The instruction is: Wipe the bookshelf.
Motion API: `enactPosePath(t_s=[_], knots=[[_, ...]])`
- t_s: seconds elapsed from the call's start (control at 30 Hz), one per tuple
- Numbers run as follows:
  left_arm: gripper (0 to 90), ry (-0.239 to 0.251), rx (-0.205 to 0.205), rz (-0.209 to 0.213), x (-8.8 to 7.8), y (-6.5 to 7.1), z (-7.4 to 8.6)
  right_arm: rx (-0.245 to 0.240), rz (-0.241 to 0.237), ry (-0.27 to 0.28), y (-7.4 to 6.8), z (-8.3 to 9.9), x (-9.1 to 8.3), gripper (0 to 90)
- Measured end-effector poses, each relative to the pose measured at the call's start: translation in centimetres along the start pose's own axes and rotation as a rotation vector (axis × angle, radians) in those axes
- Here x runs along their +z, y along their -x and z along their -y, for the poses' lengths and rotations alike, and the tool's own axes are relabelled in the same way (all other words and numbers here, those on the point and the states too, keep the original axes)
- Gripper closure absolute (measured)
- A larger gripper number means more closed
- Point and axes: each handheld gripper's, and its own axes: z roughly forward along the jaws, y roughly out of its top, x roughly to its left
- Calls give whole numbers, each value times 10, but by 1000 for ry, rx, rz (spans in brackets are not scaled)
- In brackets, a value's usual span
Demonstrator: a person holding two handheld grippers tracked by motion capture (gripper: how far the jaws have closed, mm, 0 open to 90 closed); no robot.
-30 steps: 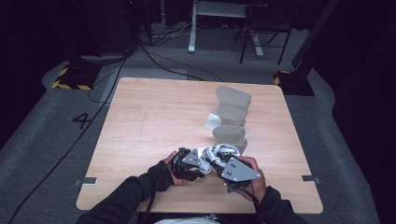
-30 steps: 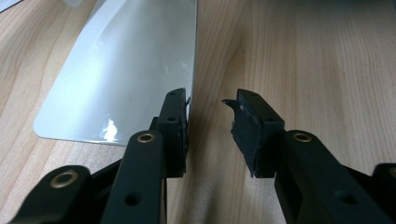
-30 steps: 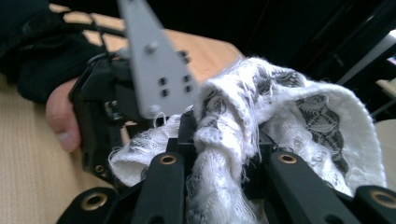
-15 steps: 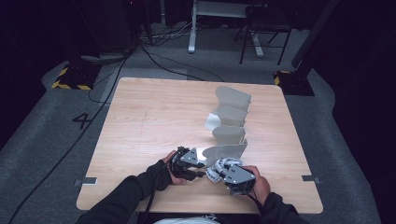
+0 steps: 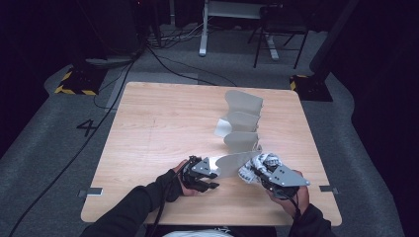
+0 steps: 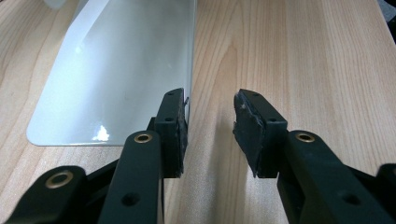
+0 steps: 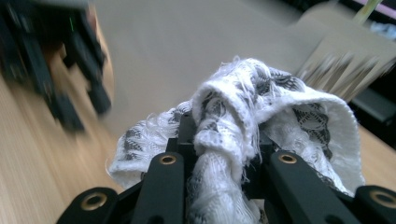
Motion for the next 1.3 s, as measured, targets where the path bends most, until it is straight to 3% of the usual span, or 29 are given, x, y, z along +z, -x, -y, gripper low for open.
enactPosePath(t_s=[0.17,0.33,0.5,0.57,0.8,0.93,1.1,1.3], knots=[[634,3,4,-13,2,2,-1,-50,15,101,-4,-30,-6,743],[623,-3,28,-39,4,6,-4,-85,-33,113,-22,-42,4,741],[621,-2,25,-26,5,6,-4,-142,-111,45,-47,-34,32,741],[620,-3,26,-23,5,6,-4,-124,-144,-6,-52,-22,42,741],[617,-5,43,-22,5,5,-4,-98,-166,-143,-49,16,55,744],[617,-4,39,-18,5,5,-4,-65,-141,-150,-37,24,46,748],[618,-3,35,-16,5,5,-4,-9,-66,-134,-19,25,26,754],[622,-5,46,-10,6,5,-5,21,41,-34,-3,6,0,749]])
